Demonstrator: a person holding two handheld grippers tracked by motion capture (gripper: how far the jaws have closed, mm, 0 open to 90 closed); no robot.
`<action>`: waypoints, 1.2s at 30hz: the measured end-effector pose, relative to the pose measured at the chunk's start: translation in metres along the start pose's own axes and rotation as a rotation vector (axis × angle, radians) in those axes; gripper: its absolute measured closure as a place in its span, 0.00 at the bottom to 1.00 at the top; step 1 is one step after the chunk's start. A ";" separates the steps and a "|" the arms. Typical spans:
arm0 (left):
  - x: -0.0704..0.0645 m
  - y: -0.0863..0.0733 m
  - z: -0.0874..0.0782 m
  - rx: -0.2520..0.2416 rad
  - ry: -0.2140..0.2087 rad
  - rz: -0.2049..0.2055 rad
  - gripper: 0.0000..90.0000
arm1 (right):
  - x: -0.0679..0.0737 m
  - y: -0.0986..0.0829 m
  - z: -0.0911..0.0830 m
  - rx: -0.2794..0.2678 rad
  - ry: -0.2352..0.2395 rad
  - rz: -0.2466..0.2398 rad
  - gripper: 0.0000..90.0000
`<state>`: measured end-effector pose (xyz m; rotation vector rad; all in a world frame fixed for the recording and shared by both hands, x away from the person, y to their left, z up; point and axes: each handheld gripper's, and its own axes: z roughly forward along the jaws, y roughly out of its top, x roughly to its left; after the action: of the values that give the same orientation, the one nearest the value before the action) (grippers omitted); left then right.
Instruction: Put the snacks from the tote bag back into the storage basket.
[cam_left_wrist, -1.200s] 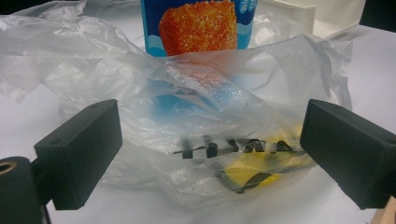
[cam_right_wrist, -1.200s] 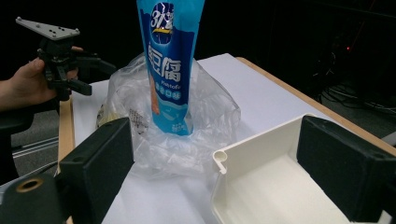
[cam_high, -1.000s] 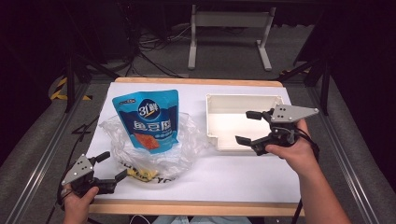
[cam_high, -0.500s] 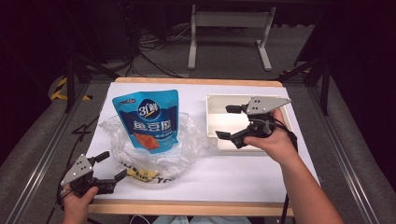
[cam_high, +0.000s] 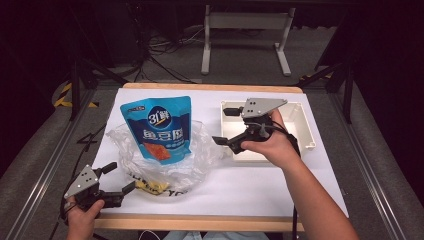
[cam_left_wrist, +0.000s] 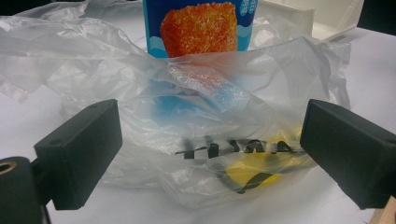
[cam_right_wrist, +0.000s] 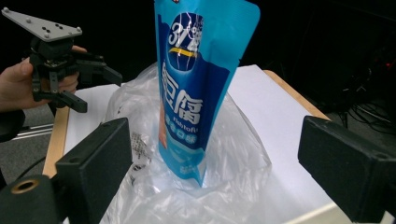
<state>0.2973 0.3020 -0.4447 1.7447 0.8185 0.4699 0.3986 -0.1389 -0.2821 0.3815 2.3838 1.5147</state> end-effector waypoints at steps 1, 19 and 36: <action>0.000 0.000 0.000 0.000 0.000 0.000 0.07 | 0.000 0.000 0.003 -0.003 0.002 0.002 0.12; 0.001 0.000 -0.001 -0.003 -0.004 -0.002 0.07 | -0.007 -0.004 0.054 -0.005 0.067 0.037 0.07; 0.002 0.000 -0.002 -0.016 -0.013 -0.016 0.07 | -0.012 -0.017 0.118 0.008 0.131 0.025 0.07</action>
<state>0.2973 0.3047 -0.4443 1.7231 0.8170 0.4528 0.4534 -0.0526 -0.3443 0.3245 2.4937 1.5867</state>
